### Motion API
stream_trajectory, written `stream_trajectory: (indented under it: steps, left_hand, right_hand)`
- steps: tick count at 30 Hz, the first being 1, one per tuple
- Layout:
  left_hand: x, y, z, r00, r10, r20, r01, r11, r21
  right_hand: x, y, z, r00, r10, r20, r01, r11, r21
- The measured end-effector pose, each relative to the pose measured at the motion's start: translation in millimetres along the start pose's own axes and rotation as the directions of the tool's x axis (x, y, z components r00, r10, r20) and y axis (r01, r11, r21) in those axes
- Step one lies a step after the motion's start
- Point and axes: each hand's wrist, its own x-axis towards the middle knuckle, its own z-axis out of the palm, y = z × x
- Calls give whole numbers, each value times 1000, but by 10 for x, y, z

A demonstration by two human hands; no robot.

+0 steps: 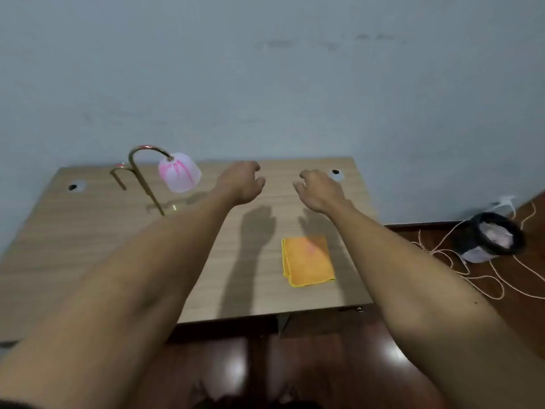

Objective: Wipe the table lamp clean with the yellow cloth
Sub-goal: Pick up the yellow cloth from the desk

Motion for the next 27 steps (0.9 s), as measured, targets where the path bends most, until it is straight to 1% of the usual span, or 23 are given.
stream_trajectory:
  steps: [3,6,10,14,20,24,27]
  left_hand:
    - [-25,145,281,998,-45,48,46,999,-13]
    - [-74,217,620,989,-81,126,86,996,-32]
    - [-115,205,1085,967,-126,220,141,989,-52]
    - [-167,152,1496,943,-151,298,182,980,-81]
    - [-126,120,1929,937,-115,330,156,983,-99]
    - [-100,114,2093,946,-65,319,111,986,-127]
    - [-96,118,2189,949,-68,309,115,984,-136]
  right_hand:
    - [-94,301,138,998,36,47,-37,999,16]
    - [-206,580,366,988,77,135,-83,996,36]
    - [-289,894,655,965,132,225,-147,988,52]
    - [-362,1136,925,945,177,275,-205,976,78]
    - [-295,1380,1261,920,182,348,-241,961,136]
    - [-207,1459,1439,907,221,359,-302,935,187]
    - [-146,1504,1556,902,262,344,-356,901,248]
